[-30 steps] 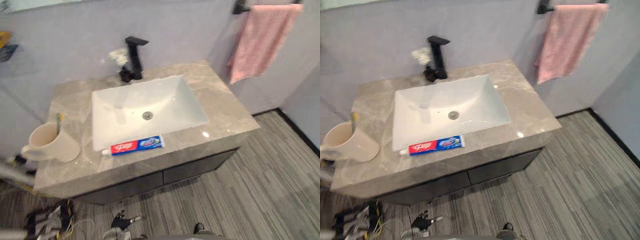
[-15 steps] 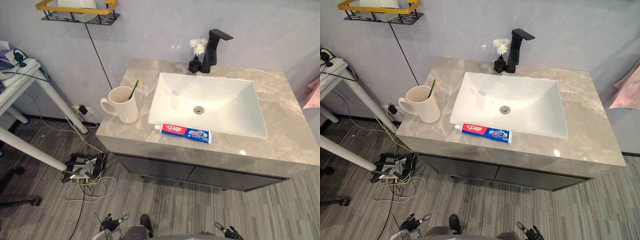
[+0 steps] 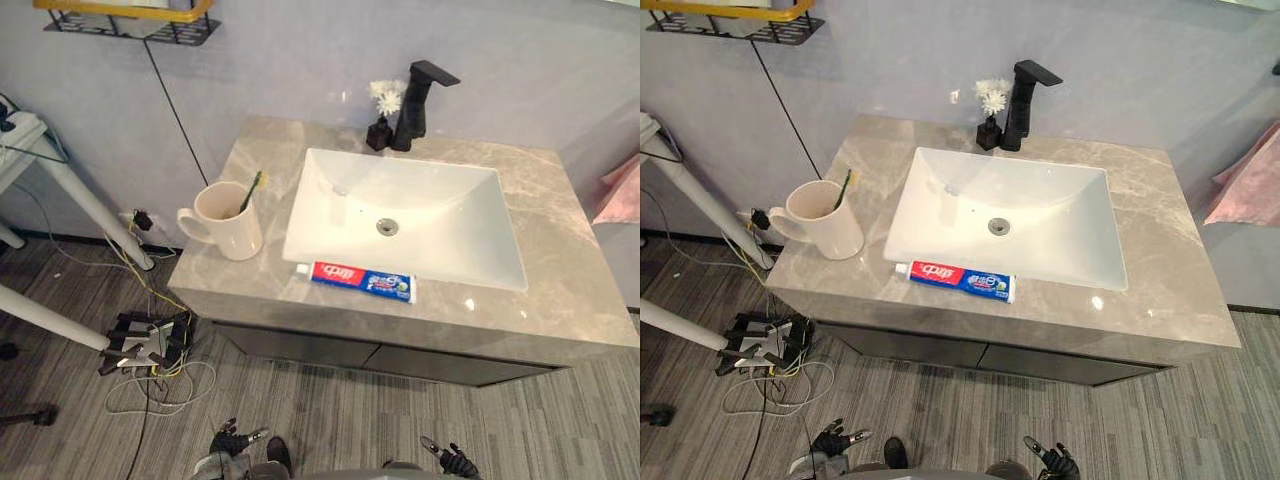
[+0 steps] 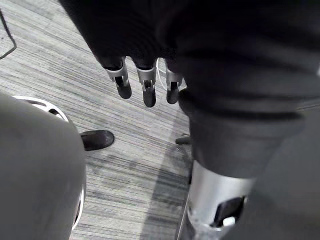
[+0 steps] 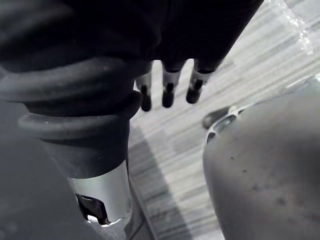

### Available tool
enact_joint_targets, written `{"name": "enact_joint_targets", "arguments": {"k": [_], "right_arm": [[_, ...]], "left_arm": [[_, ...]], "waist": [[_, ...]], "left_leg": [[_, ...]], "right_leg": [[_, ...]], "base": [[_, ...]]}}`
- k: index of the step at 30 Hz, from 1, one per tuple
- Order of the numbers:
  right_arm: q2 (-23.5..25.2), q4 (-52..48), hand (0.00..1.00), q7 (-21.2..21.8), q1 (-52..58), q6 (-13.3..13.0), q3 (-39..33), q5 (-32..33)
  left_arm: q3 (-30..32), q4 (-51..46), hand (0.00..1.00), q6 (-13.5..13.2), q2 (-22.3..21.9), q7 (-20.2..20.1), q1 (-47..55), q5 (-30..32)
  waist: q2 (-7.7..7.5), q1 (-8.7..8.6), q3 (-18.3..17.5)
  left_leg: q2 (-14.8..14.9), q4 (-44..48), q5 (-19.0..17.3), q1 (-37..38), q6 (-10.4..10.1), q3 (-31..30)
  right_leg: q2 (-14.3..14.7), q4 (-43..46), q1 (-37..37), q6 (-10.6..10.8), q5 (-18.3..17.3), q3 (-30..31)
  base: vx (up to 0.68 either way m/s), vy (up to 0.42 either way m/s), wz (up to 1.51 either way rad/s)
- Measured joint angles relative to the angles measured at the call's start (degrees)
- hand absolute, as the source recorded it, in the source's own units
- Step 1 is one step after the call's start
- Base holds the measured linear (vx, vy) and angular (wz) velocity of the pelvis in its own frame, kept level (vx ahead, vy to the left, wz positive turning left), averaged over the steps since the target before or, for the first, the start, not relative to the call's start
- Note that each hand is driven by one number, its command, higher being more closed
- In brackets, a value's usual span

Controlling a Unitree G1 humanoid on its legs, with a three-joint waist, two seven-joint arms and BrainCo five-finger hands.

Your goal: Organize washtable

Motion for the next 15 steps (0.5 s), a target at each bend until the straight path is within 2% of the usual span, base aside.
{"name": "enact_joint_targets", "arguments": {"k": [2, 3, 4, 15], "right_arm": [[-0.16, 0.27, 0.0, -0.07, 0.73, 0.0, -0.85, 0.05], [-1.17, 2.89, 0.0, 0.07, 2.06, 0.02, -0.11, 0.02], [-1.24, 2.91, 0.0, 0.08, 2.06, 0.03, -0.11, 0.02], [-1.33, 3.47, 0.0, 0.05, 1.87, 0.04, -0.83, -0.63]], "left_arm": [[0.02, 0.51, 0.0, 0.0, -0.03, -0.16, -0.08, 0.03], [-1.15, 3.12, 0.0, -0.02, -0.02, -2.25, -0.95, 0.58], [-1.16, 3.14, 0.0, -0.01, -0.05, -2.25, -0.95, 0.58], [-0.74, 3.22, 0.0, -0.05, -0.14, -2.27, -0.95, 0.12]], "waist": [[0.0, -0.11, 0.01], [1.04, -0.13, -1.19], [1.14, -0.13, -1.23], [1.37, -0.1, -1.19]], "left_leg": [[0.3, -0.01, 0.0, 0.53, 0.0, 0.26], [0.01, -0.6, 0.29, 0.98, -1.1, 0.2], [0.01, -0.6, 0.29, 0.98, -1.09, 0.19], [0.0, -0.6, 0.27, 0.66, -1.11, -0.02]], "right_leg": [[0.27, -0.26, 0.25, 0.0, 0.0, 0.33], [0.46, -3.95, 1.89, 0.4, 0.75, 1.49], [0.46, -3.95, 1.89, 0.4, 0.75, 1.49], [0.45, -4.02, 1.71, 0.41, 0.74, 1.31]], "base": [[0.0, -0.061, -0.19], [0.0, -0.028, -0.07], [0.0, 0.0, 0.0], [0.0, 0.0, 0.0]]}}
